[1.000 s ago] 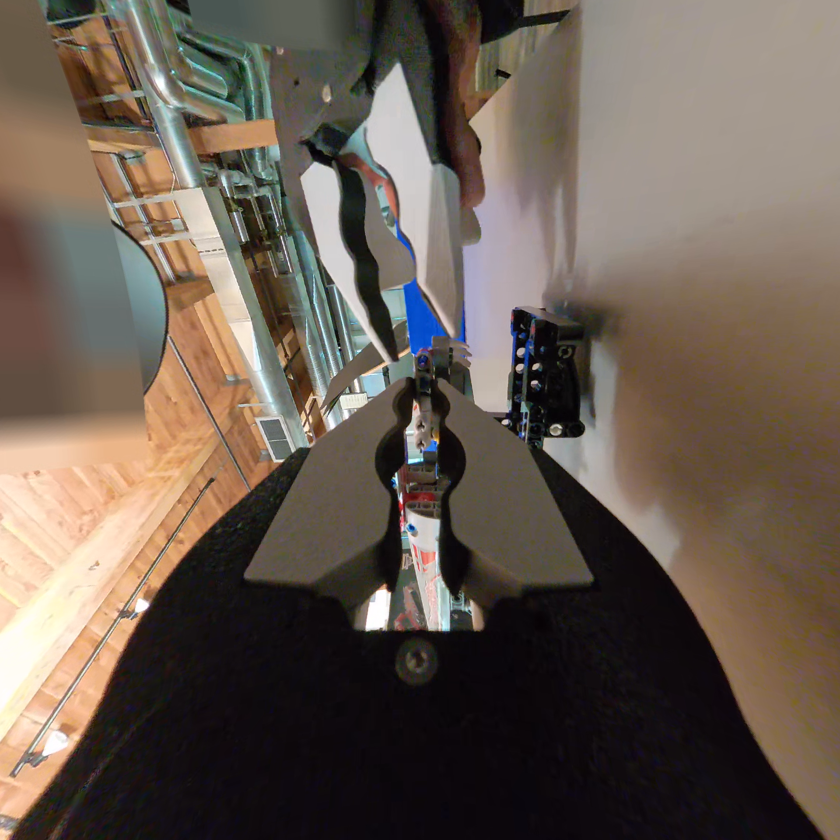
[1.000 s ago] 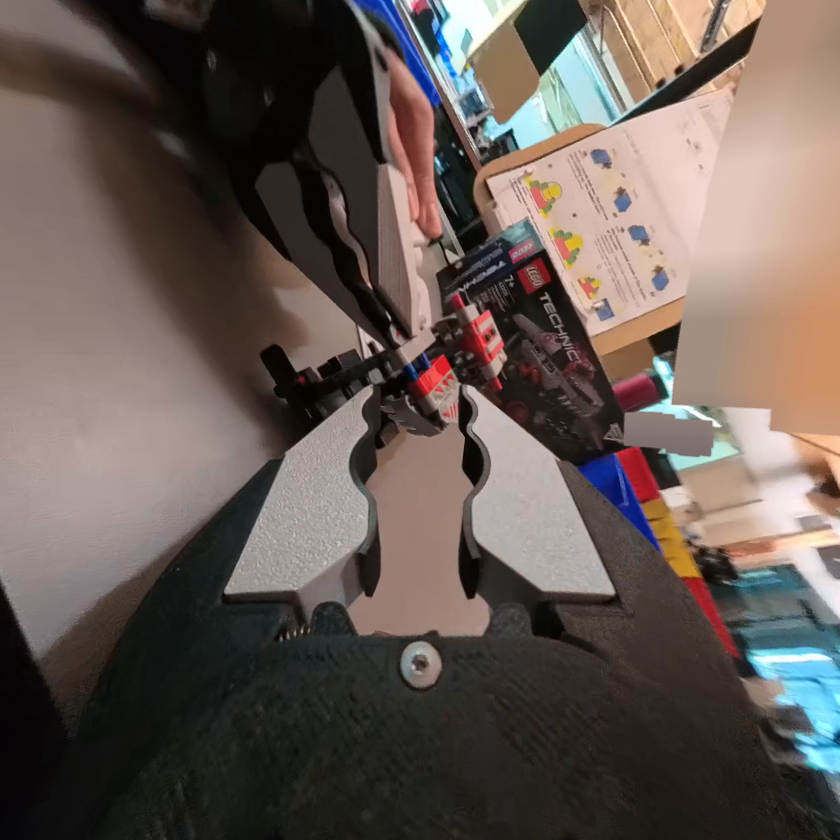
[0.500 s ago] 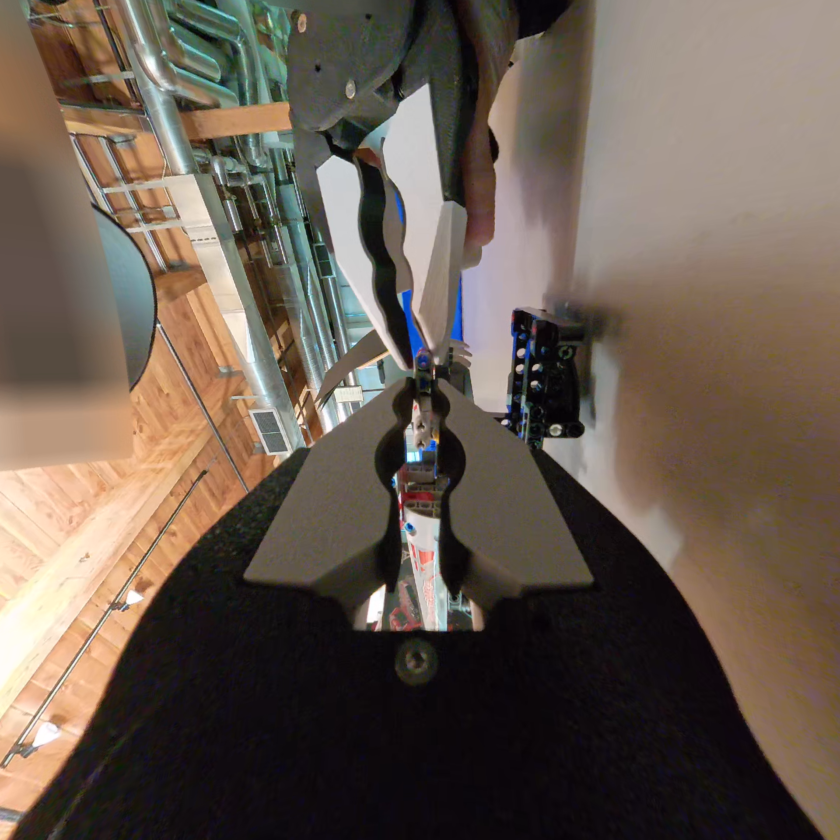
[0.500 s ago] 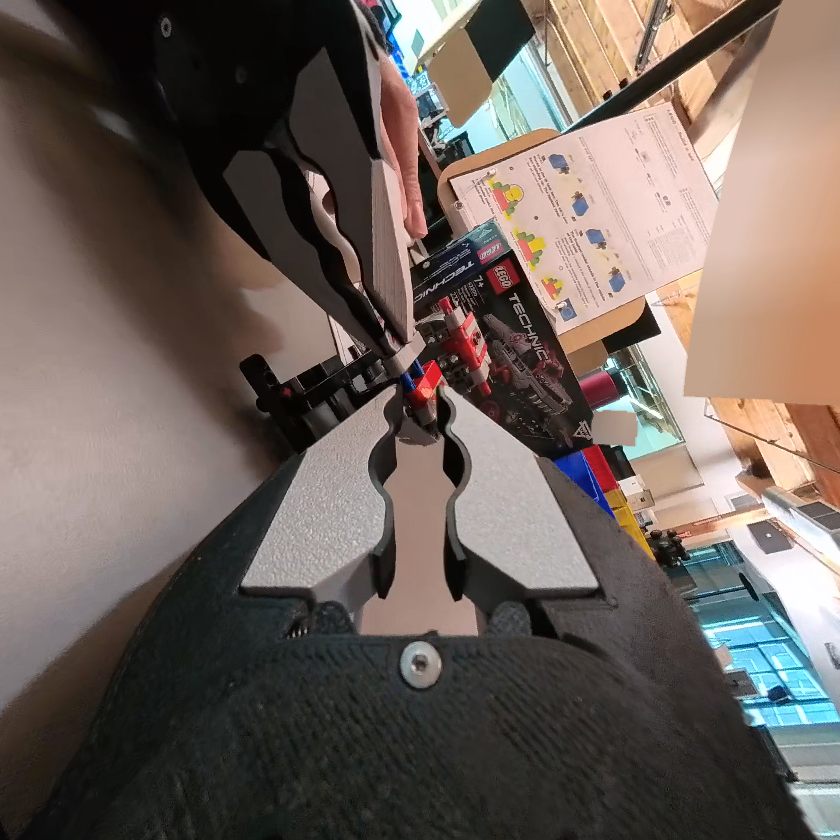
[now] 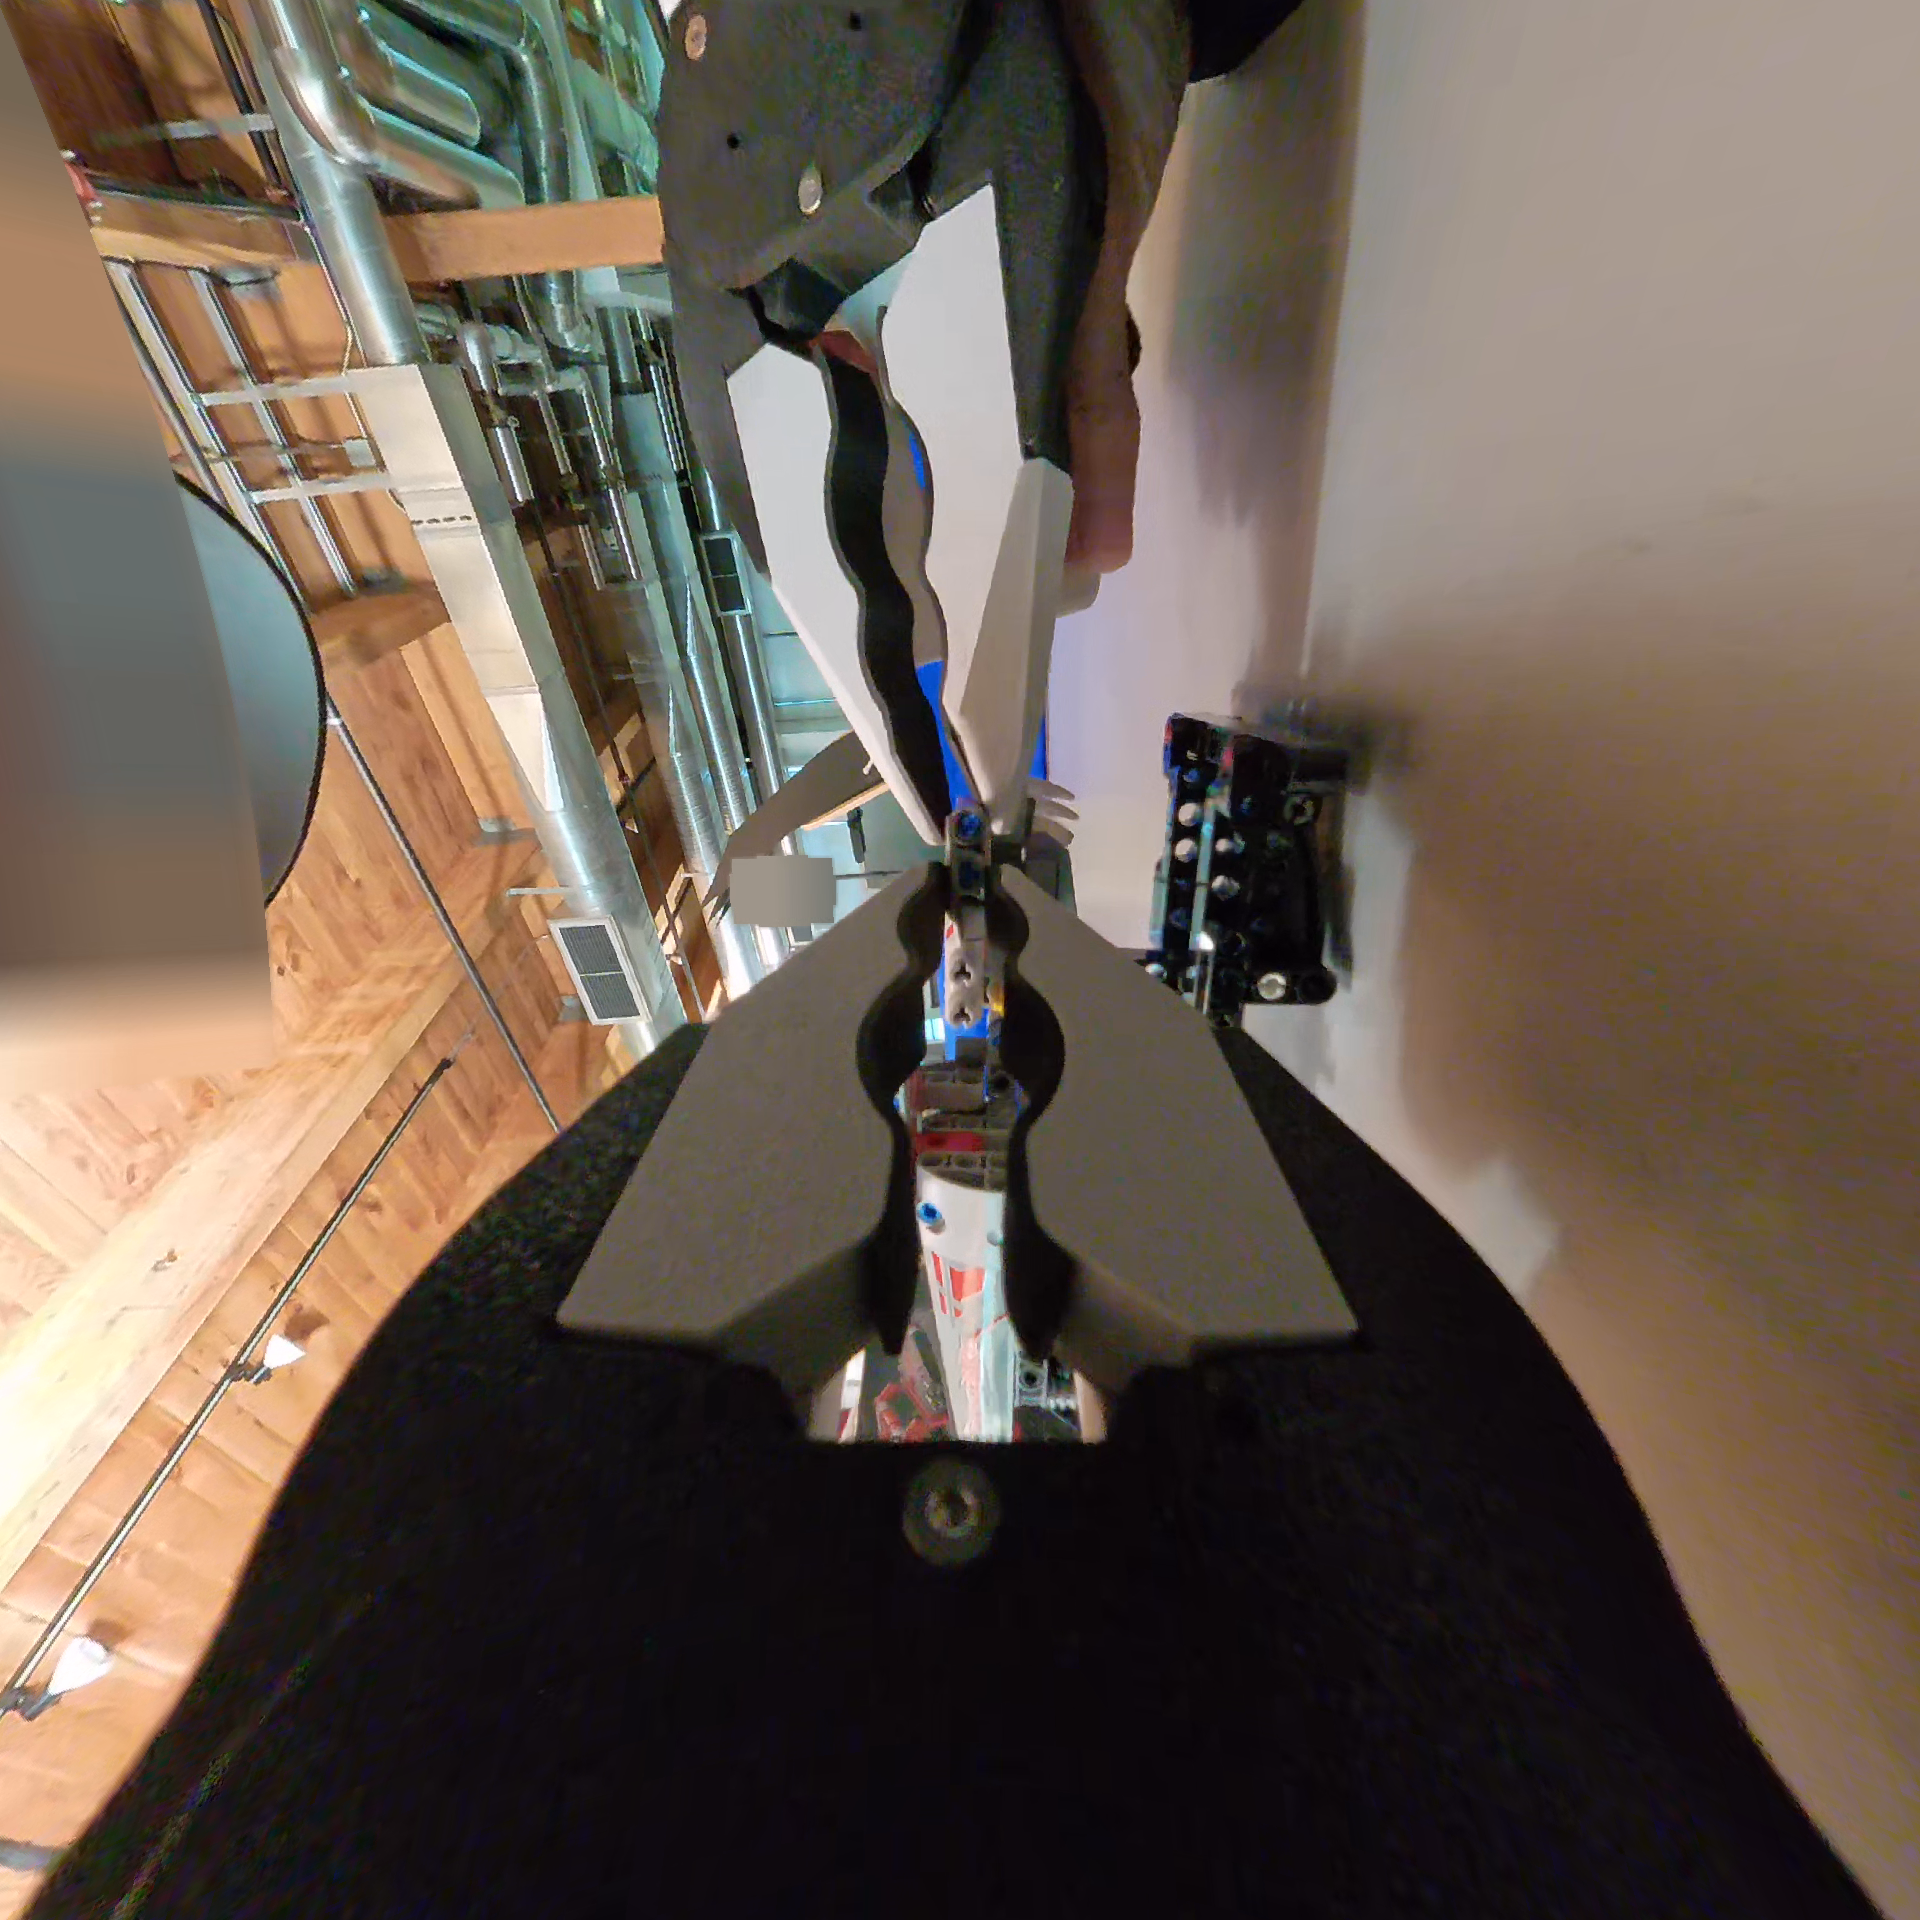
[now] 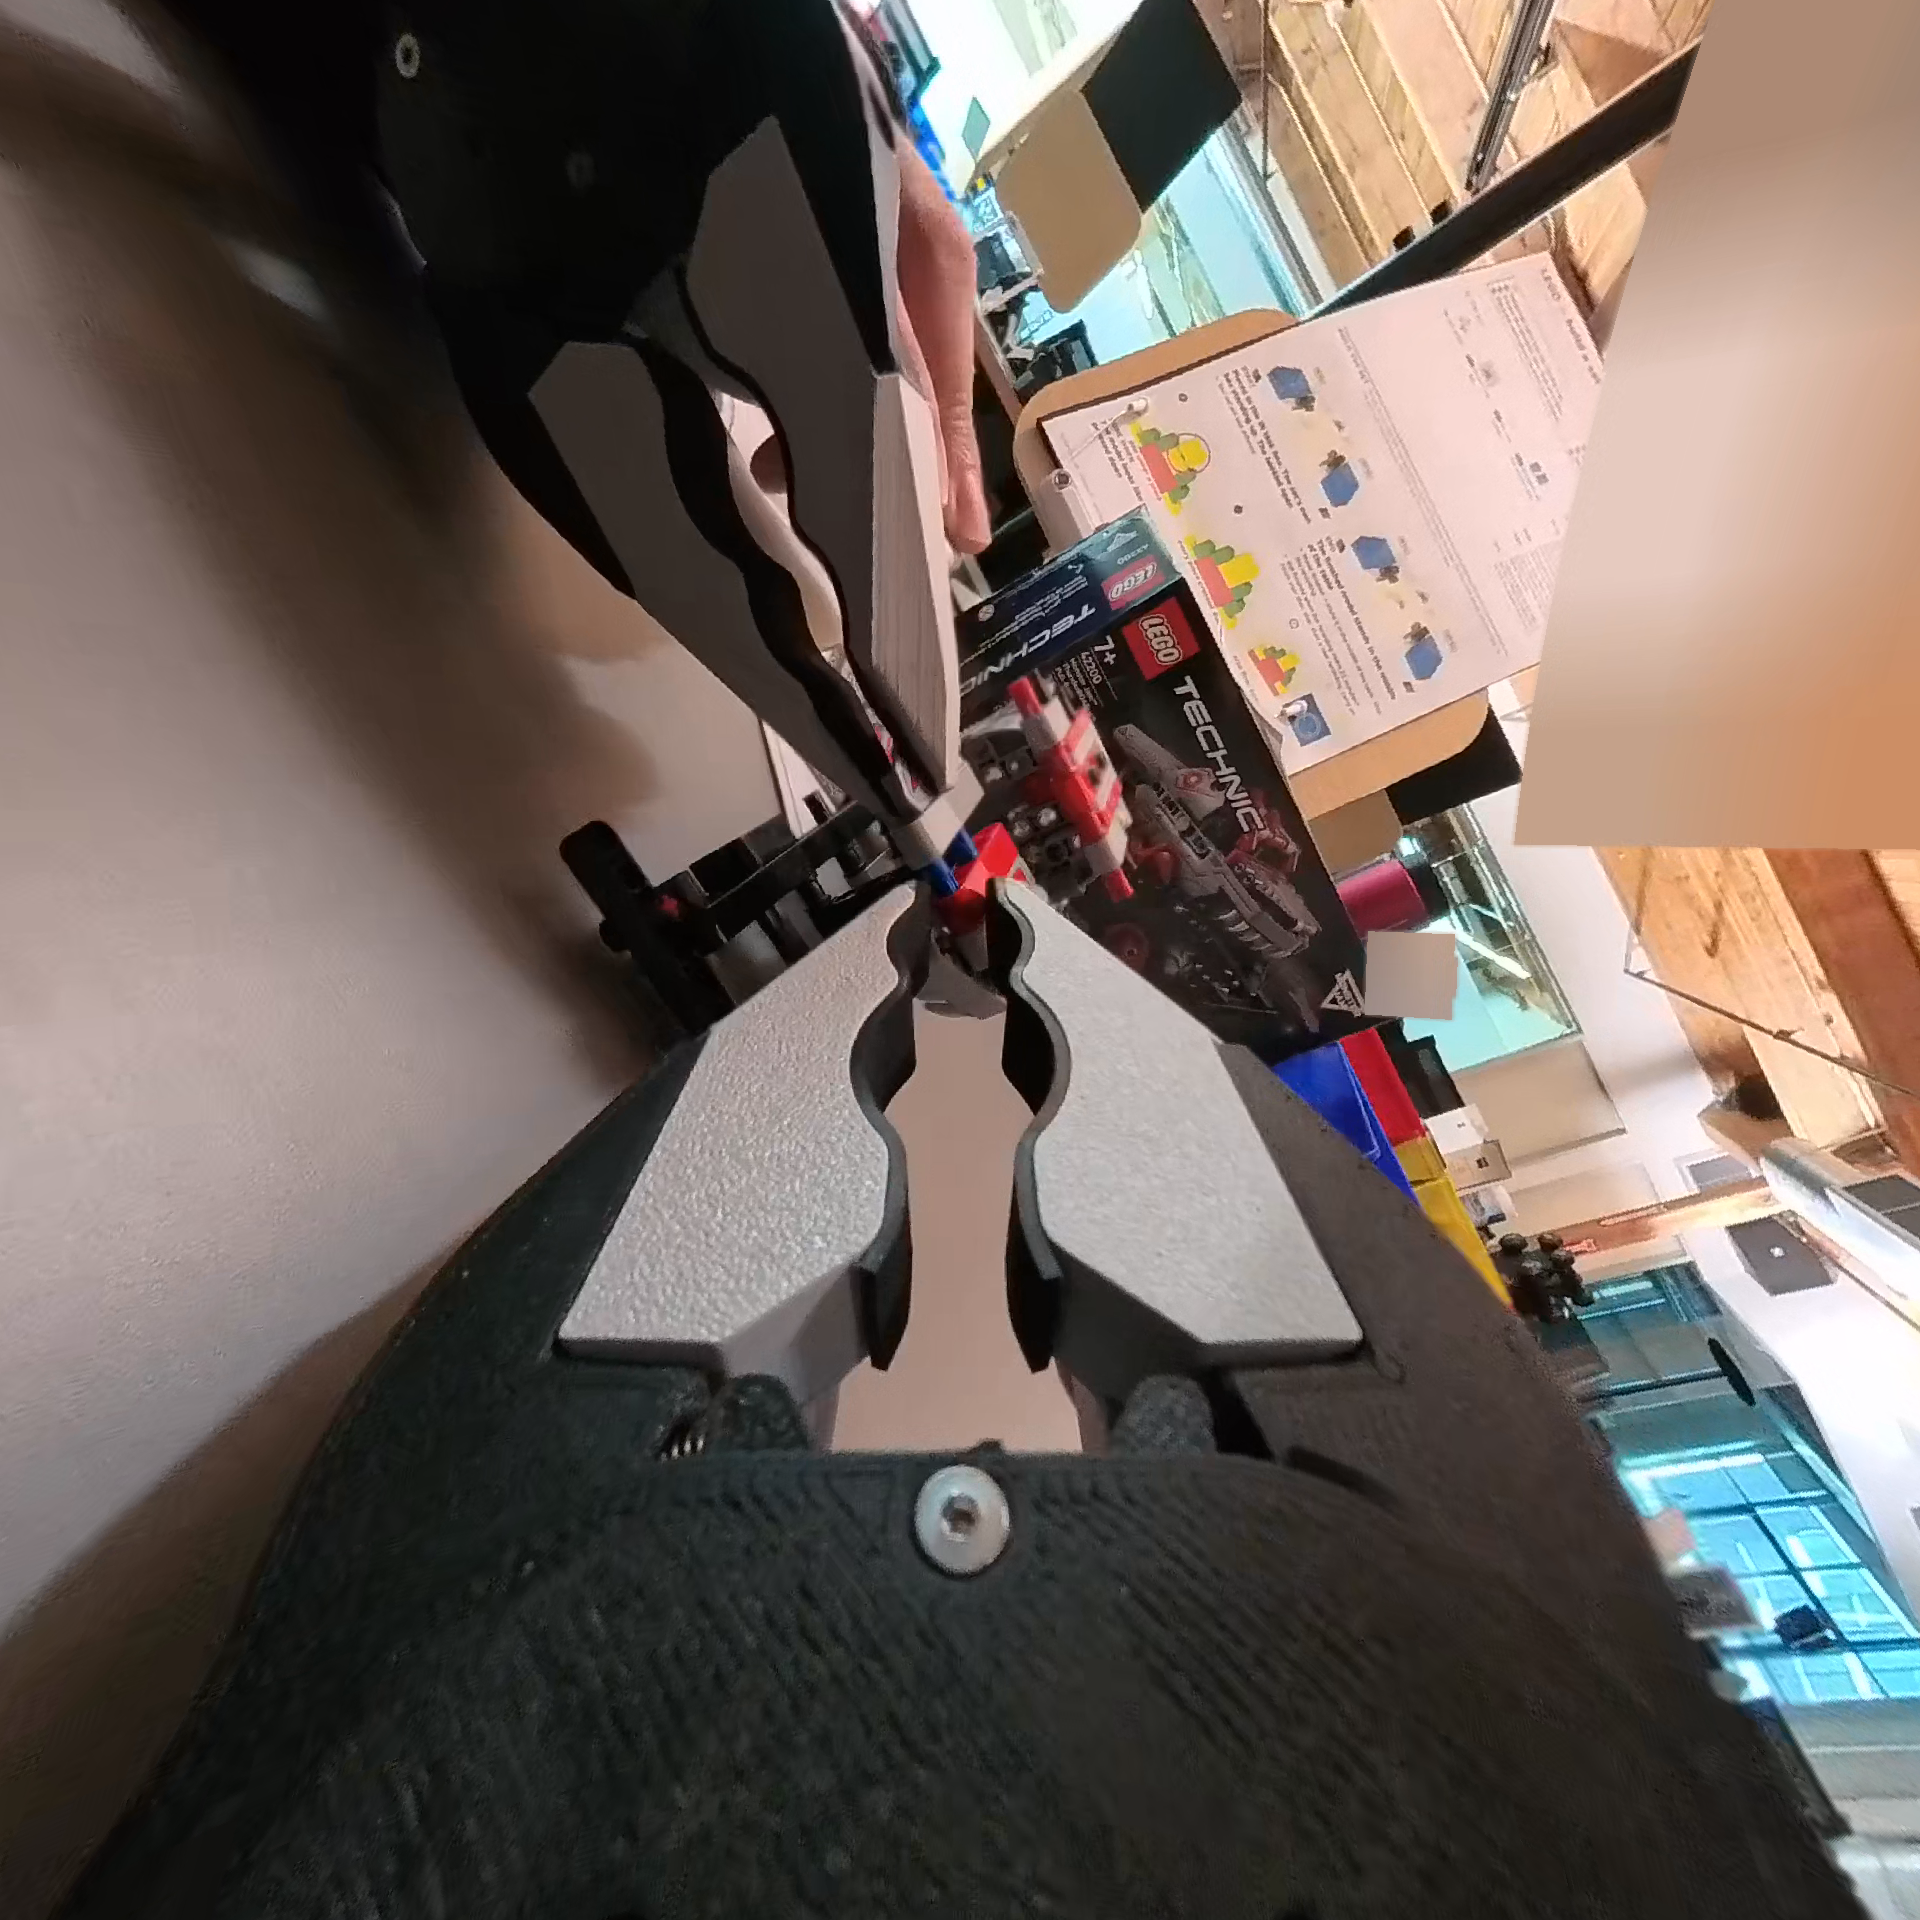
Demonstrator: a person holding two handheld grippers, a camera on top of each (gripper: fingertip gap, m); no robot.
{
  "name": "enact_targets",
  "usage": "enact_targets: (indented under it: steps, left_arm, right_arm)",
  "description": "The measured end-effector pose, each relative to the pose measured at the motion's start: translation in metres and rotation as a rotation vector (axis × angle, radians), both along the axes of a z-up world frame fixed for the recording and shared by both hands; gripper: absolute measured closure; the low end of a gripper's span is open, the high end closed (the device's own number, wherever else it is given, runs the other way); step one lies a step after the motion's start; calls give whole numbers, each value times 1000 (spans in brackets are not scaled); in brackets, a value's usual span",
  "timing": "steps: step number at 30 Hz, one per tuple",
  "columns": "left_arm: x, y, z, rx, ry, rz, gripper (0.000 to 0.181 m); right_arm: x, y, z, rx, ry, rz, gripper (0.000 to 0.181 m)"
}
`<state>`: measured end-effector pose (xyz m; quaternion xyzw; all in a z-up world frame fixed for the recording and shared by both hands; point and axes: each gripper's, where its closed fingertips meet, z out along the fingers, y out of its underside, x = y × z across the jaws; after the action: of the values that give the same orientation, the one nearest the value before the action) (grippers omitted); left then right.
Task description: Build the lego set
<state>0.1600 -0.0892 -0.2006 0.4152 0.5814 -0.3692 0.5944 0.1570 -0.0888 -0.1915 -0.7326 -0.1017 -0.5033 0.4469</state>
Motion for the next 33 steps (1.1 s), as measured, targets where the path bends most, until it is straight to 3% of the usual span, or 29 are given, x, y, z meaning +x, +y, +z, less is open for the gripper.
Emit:
enact_targets:
  steps: [14,19,24,33]
  left_arm:
    - [5,-1,-2,24,-24,38,177]
    - [9,-2,-1,-13,154,68,177]
    - [9,-1,-5,63,-78,66,177]
    - [14,-5,-3,59,-112,82,177]
  right_arm:
    - [5,1,0,6,41,-42,175]
    - [9,0,1,40,75,-48,175]
    - [6,5,-3,42,115,-26,181]
    - [9,-5,2,7,33,-19,175]
